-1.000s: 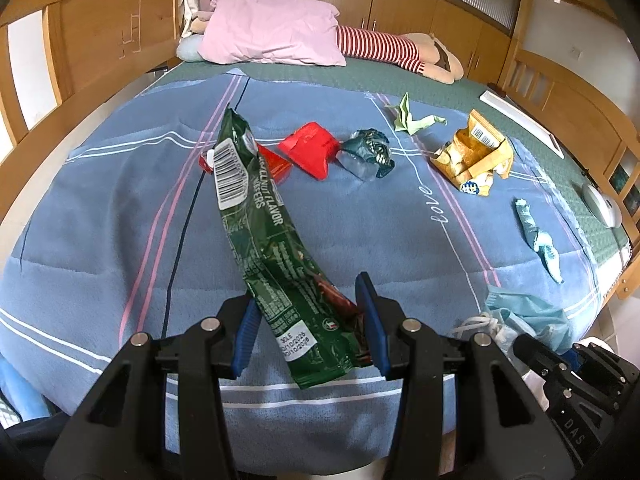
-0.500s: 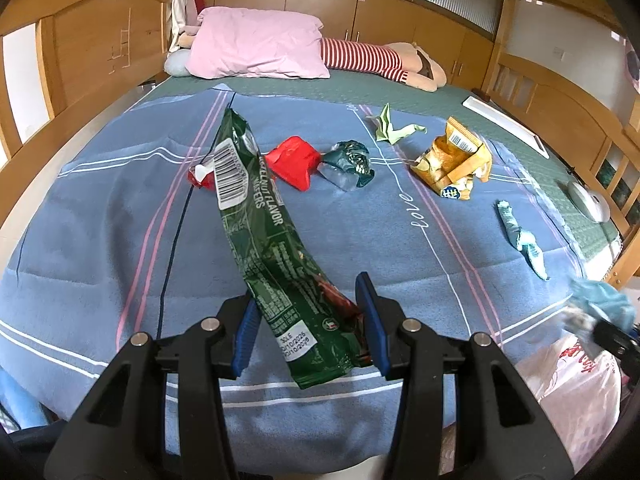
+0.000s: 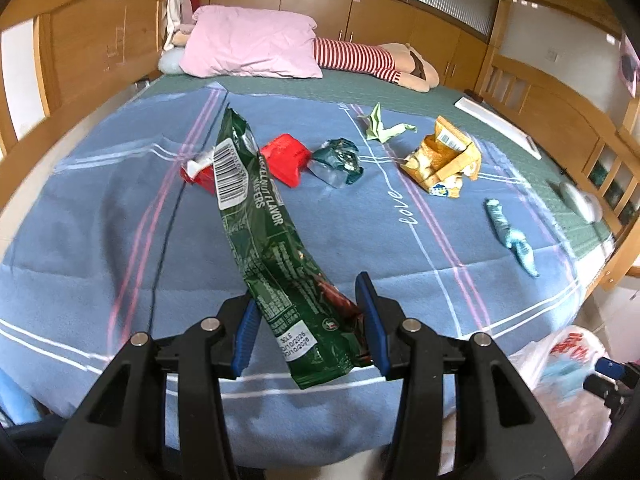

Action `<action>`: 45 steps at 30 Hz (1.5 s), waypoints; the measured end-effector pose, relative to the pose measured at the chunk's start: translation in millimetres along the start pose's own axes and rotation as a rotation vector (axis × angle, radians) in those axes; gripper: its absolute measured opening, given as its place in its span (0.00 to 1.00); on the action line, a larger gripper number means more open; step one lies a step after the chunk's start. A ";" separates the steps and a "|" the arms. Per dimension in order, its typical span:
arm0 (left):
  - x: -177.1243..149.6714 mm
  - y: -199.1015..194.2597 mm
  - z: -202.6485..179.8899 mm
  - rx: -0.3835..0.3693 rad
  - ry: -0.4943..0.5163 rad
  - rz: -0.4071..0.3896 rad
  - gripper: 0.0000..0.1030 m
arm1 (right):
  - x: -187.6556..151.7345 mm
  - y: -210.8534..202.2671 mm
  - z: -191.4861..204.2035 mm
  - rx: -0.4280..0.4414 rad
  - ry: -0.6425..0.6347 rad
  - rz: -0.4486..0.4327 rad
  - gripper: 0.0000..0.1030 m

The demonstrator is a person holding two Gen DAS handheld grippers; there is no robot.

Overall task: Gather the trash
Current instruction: 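Lower the green packet and blue mask into the white bag and open both tools, then move both tools from the white bag back over the bed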

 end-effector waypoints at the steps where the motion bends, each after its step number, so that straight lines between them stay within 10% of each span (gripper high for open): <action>1: -0.7 0.7 -1.6 -0.014 -0.004 0.005 0.45 | 2.6 -3.4 -2.1 0.011 0.023 -0.020 0.63; 4: -11.9 0.1 -22.7 -0.099 0.009 0.021 0.45 | 16.9 -25.3 -18.1 0.013 0.131 -0.150 0.64; 7: -29.3 -16.3 -73.8 -0.351 0.100 0.014 0.45 | 23.2 -41.9 -36.7 0.005 0.221 -0.237 0.67; 11: -83.8 -22.8 -156.6 -0.640 0.306 0.171 0.46 | 24.9 -58.1 -65.5 -0.040 0.337 -0.315 0.67; 13: -109.7 -24.9 -186.6 -0.672 0.434 0.215 0.46 | 25.2 -63.5 -75.5 -0.064 0.371 -0.339 0.67; 20: -149.8 -26.1 -224.3 -0.616 0.701 0.213 0.73 | 23.3 -55.3 -81.8 -0.031 0.407 -0.300 0.67; 25: -126.9 -20.9 -205.0 -0.603 0.563 0.178 0.92 | 22.9 -46.0 -71.0 -0.020 0.393 -0.281 0.67; 45: -63.4 5.3 -112.6 -0.351 0.111 0.117 0.94 | 19.8 -36.0 -68.2 -0.017 0.400 -0.252 0.67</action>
Point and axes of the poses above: each gripper's, at about its wrist camera, not at the fingertips, and y roughly the way its jaws point, z to its left, x to its top, the point moved 7 cm from there along y, roughly the way its jaws point, and after that the axes turned 7 degrees about z, right-handed, at the moved point
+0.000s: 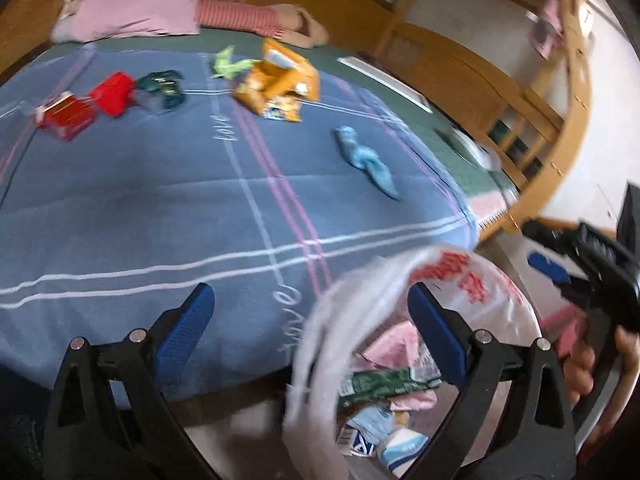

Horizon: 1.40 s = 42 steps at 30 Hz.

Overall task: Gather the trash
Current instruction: 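Move both tools from the white bag back over the bed, then grasp the red cigarette box with the right tool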

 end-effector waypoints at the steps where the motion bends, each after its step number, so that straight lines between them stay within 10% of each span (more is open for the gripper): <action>1: 1.4 0.0 3.2 0.006 -0.013 -0.002 0.94 | -0.5 1.1 0.3 0.000 -0.001 0.003 0.67; 10: 23.0 -25.4 40.3 0.190 -0.070 -0.082 0.94 | -3.5 6.2 2.3 -0.016 -0.023 0.010 0.67; 15: 81.5 -87.5 89.1 0.489 0.033 -0.269 0.97 | -3.6 17.9 17.2 -0.022 -0.069 0.031 0.67; 19: 102.2 -109.6 148.3 0.674 -0.015 -0.267 0.97 | -1.9 41.5 58.7 0.020 -0.139 0.090 0.67; 27: 49.1 -144.5 286.4 0.471 -0.838 -0.295 0.97 | -2.7 127.3 237.5 0.182 -0.381 0.174 0.67; 35: 52.8 -152.8 273.3 0.505 -0.757 -0.348 0.97 | -11.3 221.3 419.9 0.235 -0.551 0.190 0.67; 42: 51.2 -169.6 278.0 0.514 -0.792 -0.432 0.97 | -76.7 292.7 508.7 0.208 -0.745 0.378 0.71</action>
Point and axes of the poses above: each gripper's, at about its wrist camera, not at the fingertips, and y roughly the way its jaws point, z to its left, x to its top, the point moved 7 cm from there along y, roughly the way its jaws point, and after that the axes turned 7 degrees about z, right-handed, at the moved point
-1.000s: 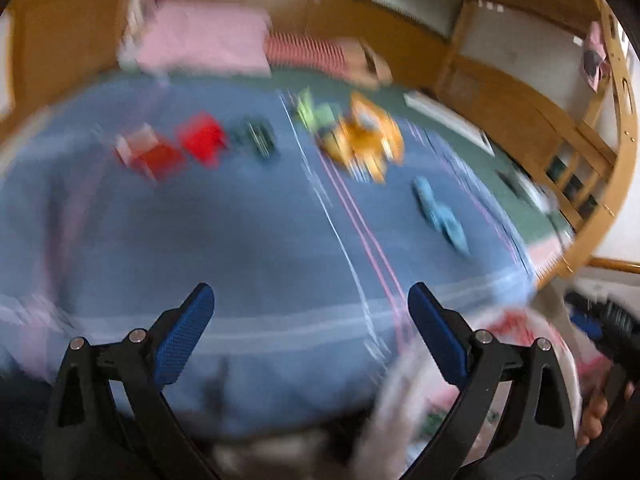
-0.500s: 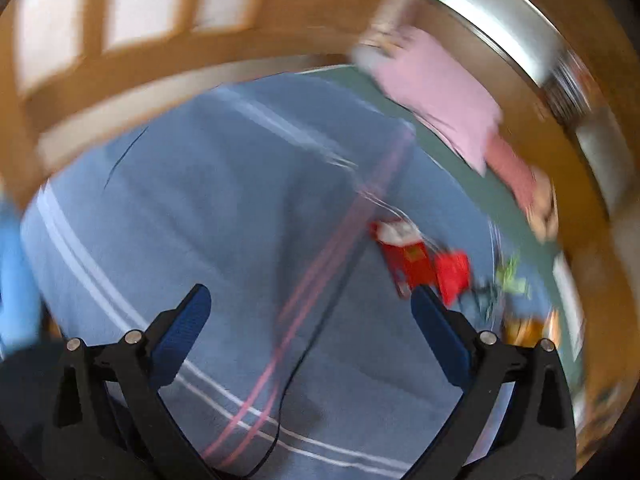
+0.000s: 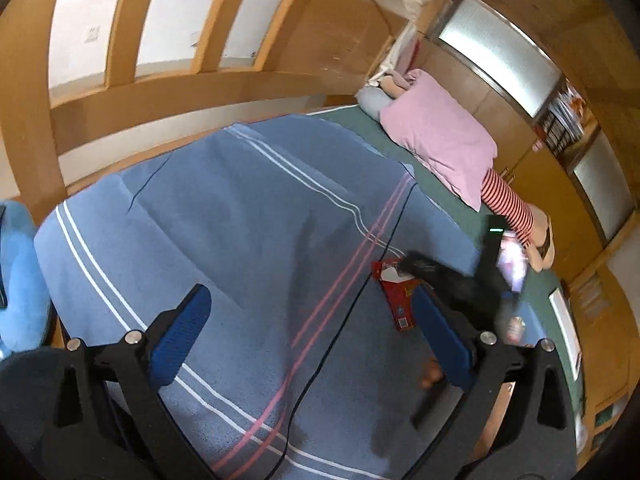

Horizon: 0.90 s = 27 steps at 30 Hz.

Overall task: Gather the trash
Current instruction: 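Grasp the red cigarette box with the right tool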

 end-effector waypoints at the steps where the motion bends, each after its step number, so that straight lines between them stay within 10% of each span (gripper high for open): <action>1: 0.3 0.4 1.4 -0.006 -0.010 0.005 0.97 | -0.3 6.3 4.5 -0.007 -0.013 0.015 0.71; 22: 1.7 0.7 7.4 -0.029 -0.058 0.017 0.97 | -133.8 -59.5 -7.0 0.248 -0.076 0.298 0.42; 27: -0.3 3.9 4.7 -0.030 -0.049 0.033 0.97 | -99.1 -110.2 -38.2 0.263 0.037 0.046 0.62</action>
Point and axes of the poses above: each gripper's, at about its wrist camera, not at the fingertips, and y roughly the way its jaws point, z to its left, x to its top, the point moved 7 cm from there along y, roughly the way its jaws point, and after that the axes turned 7 degrees about z, right-handed, at the moved point
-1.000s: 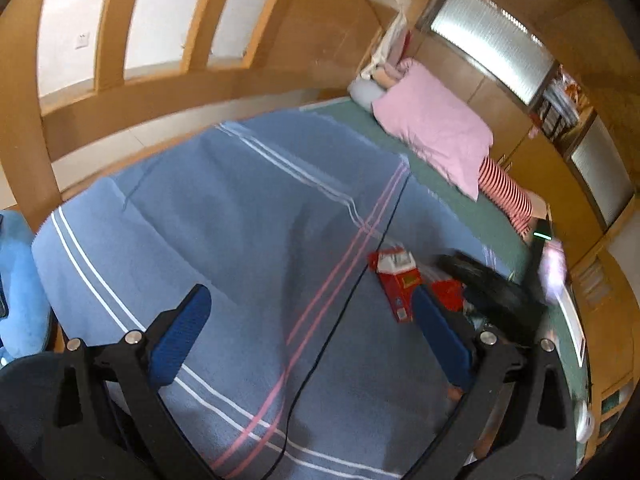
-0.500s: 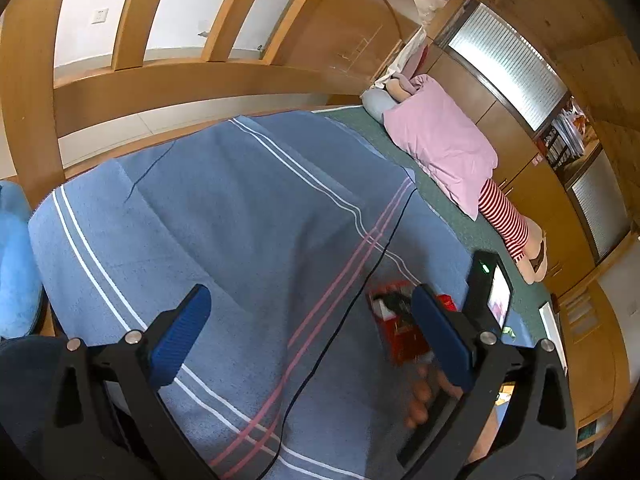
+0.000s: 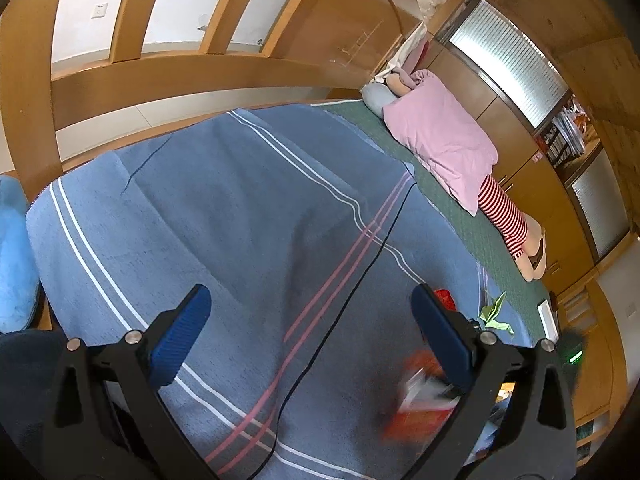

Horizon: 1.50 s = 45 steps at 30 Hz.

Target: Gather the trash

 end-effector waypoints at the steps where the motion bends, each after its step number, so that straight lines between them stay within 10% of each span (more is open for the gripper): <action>1: 0.2 1.3 -0.2 0.002 0.004 0.004 0.97 | 9.7 -8.3 -7.1 -0.016 0.034 -0.051 0.65; 4: -0.9 5.2 -2.2 0.012 0.022 0.020 0.97 | 50.1 -24.6 -38.2 -0.098 0.165 -0.201 0.66; 10: -0.8 6.2 -7.0 0.025 0.059 0.013 0.97 | 82.0 8.9 -62.4 -0.155 0.283 -0.183 0.67; 20: -0.3 7.9 -5.6 0.021 0.044 0.015 0.97 | 13.5 33.8 -10.1 -0.030 0.075 0.077 0.68; 25: 0.1 7.2 -5.4 0.021 0.038 0.013 0.97 | 4.5 -1.5 4.6 0.133 0.072 0.062 0.72; 29: -0.2 7.0 -6.1 0.026 0.041 0.010 0.97 | -4.3 -9.0 -6.4 -0.087 -0.026 0.076 0.74; 36: -1.7 7.1 -5.5 0.031 0.047 0.007 0.97 | -27.3 -24.7 -14.6 0.147 0.070 0.057 0.74; 45: -0.4 7.0 -4.2 0.037 0.051 0.004 0.97 | -16.2 -14.5 -55.5 -0.068 0.184 -0.071 0.65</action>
Point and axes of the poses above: each gripper's, at about its wrist camera, not at the fingertips, and y roughly the way its jaws point, z to its left, x to its top, the point moved 7 cm from there along y, roughly the way its jaws point, and after that the axes turned 7 degrees about z, right-handed, at the moved point
